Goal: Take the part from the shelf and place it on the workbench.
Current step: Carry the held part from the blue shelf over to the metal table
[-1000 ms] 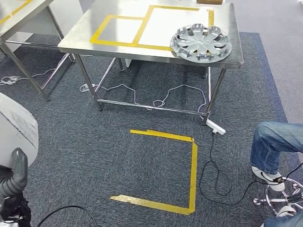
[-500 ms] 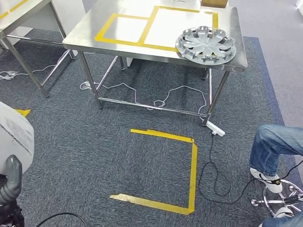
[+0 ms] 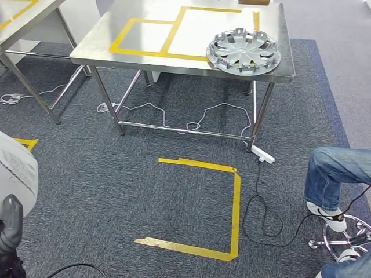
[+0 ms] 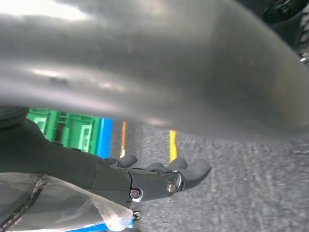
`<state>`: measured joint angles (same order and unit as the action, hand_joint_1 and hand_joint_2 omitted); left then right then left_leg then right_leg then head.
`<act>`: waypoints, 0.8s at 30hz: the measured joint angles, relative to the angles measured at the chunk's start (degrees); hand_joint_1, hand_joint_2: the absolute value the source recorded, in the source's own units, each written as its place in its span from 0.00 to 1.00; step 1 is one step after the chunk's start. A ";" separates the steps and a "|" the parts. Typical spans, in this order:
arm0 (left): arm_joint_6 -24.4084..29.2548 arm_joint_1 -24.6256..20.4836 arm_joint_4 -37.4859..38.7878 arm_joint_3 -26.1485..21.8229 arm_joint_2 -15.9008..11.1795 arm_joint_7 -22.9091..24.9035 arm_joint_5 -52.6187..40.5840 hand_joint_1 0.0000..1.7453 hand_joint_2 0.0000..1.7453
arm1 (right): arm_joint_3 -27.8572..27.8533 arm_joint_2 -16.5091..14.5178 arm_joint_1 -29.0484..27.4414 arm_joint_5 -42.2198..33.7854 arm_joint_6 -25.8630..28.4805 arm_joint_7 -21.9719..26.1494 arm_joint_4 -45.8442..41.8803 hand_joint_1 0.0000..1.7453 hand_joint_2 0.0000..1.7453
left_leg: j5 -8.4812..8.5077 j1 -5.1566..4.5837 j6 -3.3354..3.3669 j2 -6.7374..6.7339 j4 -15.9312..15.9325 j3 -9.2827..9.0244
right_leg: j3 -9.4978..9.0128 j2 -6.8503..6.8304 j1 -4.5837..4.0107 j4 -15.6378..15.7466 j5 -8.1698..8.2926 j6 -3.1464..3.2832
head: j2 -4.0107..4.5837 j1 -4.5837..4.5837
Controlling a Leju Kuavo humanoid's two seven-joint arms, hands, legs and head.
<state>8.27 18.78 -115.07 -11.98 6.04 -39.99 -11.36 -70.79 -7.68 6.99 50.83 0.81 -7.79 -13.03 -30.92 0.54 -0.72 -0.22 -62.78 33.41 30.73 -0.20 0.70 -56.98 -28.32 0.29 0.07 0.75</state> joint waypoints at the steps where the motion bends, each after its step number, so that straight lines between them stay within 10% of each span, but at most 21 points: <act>1: 0.01 0.04 -0.03 -0.12 0.04 -0.01 0.01 1.00 1.00 | 0.00 -0.01 0.00 0.01 0.00 0.02 0.00 0.00 0.00 | -1.96 0.02 -0.18 0.02 -3.72 1.58 | 0.02 0.00 -0.05 -0.01 -0.01 0.17 | 0.00 -0.13; 4: 0.01 0.20 -0.03 -0.40 0.19 0.00 0.02 1.00 1.00 | 0.00 -0.03 -0.05 0.01 -0.01 0.05 0.00 0.00 0.00 | -3.89 0.04 -0.27 0.02 -10.74 4.51 | -0.01 0.04 -0.21 -0.05 -0.06 0.34 | 0.00 -0.15; 8: 0.01 0.26 -0.05 -0.72 0.30 -0.01 0.04 1.00 1.00 | 0.02 -0.25 0.00 0.09 -0.02 0.05 0.00 0.00 0.00 | 2.57 -0.14 0.69 0.12 1.36 -1.01 | -0.23 0.21 -0.52 -0.17 -0.18 0.12 | 0.00 -0.14; 13: -0.28 0.71 -0.41 -1.24 0.78 -0.01 0.33 1.00 1.00 | 0.22 -0.39 0.01 0.30 -0.03 0.08 0.00 0.00 0.00 | 3.32 -0.22 1.75 0.14 5.08 -2.06 | 0.60 0.13 -0.56 -0.68 -0.55 -1.27 | 0.00 -0.03; 19: 0.59 0.76 -0.85 -2.15 2.28 -0.05 -1.30 1.00 1.00 | 0.33 -0.42 -0.11 0.39 0.02 0.00 0.00 0.00 0.00 | 3.67 0.00 2.62 0.00 5.38 -1.88 | 8.36 0.16 -0.13 -16.71 -7.58 -2.44 | 0.00 0.35; 24: 1.58 0.79 -1.71 -2.26 2.61 -0.05 -0.50 1.00 1.00 | 0.34 -0.43 0.07 0.43 0.17 -0.07 0.00 0.00 0.00 | 3.34 -0.16 1.84 0.05 5.02 -2.08 | 1.06 0.03 -0.03 -1.89 -0.42 -2.07 | 0.00 0.30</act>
<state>9.86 19.57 -116.78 -14.23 8.66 -40.04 -11.86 -70.45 -8.11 7.05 51.26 0.99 -7.86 -13.03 -27.58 0.38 1.12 -0.17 -57.76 31.33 31.79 -0.17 0.67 -58.88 -28.74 -1.78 0.07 1.05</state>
